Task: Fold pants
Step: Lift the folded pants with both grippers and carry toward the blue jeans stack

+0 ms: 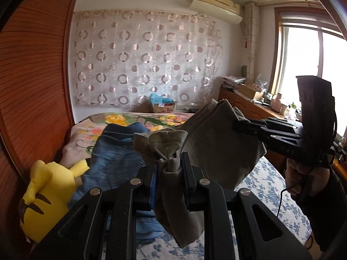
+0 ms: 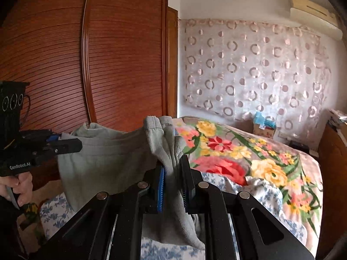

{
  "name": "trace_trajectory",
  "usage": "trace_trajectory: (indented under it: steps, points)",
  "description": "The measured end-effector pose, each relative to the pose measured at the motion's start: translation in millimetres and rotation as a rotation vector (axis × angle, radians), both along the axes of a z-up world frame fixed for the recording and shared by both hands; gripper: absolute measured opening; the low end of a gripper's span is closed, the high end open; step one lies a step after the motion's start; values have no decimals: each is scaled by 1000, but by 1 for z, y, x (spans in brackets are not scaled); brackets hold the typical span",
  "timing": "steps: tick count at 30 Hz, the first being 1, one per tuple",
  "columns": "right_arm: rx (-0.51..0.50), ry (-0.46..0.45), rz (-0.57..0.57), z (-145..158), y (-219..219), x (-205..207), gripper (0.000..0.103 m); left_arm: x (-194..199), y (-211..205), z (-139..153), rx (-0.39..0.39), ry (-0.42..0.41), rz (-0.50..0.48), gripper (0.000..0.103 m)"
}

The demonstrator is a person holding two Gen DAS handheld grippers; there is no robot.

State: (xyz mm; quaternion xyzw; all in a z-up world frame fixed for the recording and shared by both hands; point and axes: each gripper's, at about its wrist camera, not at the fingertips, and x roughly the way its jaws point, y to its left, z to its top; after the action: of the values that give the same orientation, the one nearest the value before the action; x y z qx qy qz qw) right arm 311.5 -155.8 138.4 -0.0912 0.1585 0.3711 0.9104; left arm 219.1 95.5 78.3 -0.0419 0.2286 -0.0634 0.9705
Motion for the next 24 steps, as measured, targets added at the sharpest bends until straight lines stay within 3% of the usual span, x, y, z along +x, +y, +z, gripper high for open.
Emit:
trace_trajectory:
  steps: [10, 24]
  points:
    - [-40, -47, 33, -5, 28, 34, 13, 17, 29, -11, -25, -9, 55, 20]
    - [-97, -90, 113, -19, 78, 74, 14, 8, 57, -32, -68, -2, 153, 20]
